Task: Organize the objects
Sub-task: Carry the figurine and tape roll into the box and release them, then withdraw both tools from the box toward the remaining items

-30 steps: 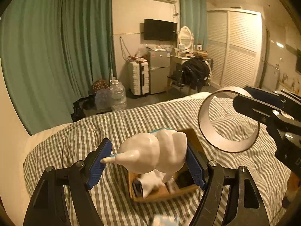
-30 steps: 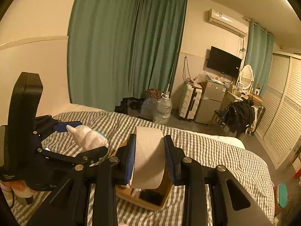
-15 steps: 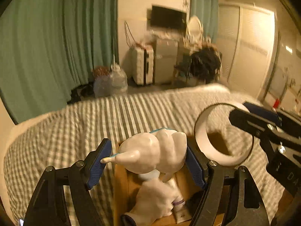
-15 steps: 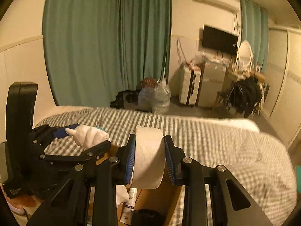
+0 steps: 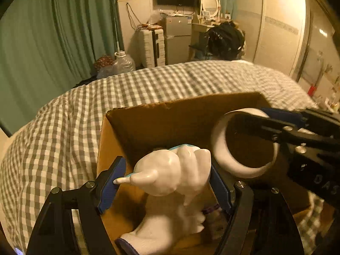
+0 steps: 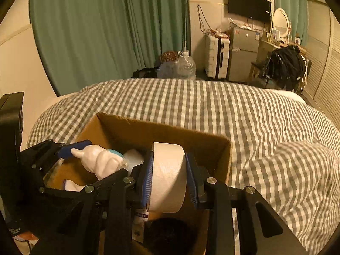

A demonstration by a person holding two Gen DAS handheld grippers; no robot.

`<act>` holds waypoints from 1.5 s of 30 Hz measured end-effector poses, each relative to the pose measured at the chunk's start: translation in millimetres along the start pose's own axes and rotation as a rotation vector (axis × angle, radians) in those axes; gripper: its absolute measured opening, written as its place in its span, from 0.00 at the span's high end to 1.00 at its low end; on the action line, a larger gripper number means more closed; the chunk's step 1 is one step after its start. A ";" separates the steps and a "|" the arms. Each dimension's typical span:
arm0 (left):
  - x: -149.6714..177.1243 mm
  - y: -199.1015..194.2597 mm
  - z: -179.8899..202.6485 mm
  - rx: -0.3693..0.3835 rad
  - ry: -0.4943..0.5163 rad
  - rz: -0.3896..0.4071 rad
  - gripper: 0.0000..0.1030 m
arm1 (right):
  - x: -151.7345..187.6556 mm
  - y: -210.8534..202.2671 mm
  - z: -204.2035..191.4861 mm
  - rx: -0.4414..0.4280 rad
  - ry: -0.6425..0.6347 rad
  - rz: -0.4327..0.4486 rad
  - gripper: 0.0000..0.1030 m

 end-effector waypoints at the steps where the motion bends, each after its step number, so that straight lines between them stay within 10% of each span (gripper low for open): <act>1: 0.2 1.5 -0.4 0.003 0.002 0.000 0.24 | 3.6 0.2 0.1 0.005 -0.001 -0.005 0.72; 9: -3.3 -3.0 -1.1 0.003 0.004 0.009 0.22 | 10.5 -7.1 2.1 0.002 0.021 0.005 0.72; 14: -6.7 -39.8 -2.0 -0.006 -0.008 0.067 0.09 | -1.2 -30.7 2.8 -0.007 0.036 0.067 0.42; 22: -23.4 -144.7 7.9 -0.032 -0.009 0.251 0.03 | -21.8 -117.5 0.5 0.033 0.092 0.220 0.20; 33: 6.6 -259.3 9.9 -0.066 -0.031 0.320 0.02 | -2.6 -263.3 -33.7 0.103 0.018 0.328 0.19; 45: 84.3 -212.4 -4.6 -0.120 -0.074 0.183 0.02 | 85.7 -246.0 -57.3 0.131 0.044 0.206 0.18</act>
Point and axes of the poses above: each gripper's, at about its wrist camera, not at the fingertips, and y roughly the way its jaws point, z to its right, x to its underside, the point moved 8 cm from there along y, roughly the way its jaws point, and after that the axes turned 5 degrees about x, right-handed, at the moved point
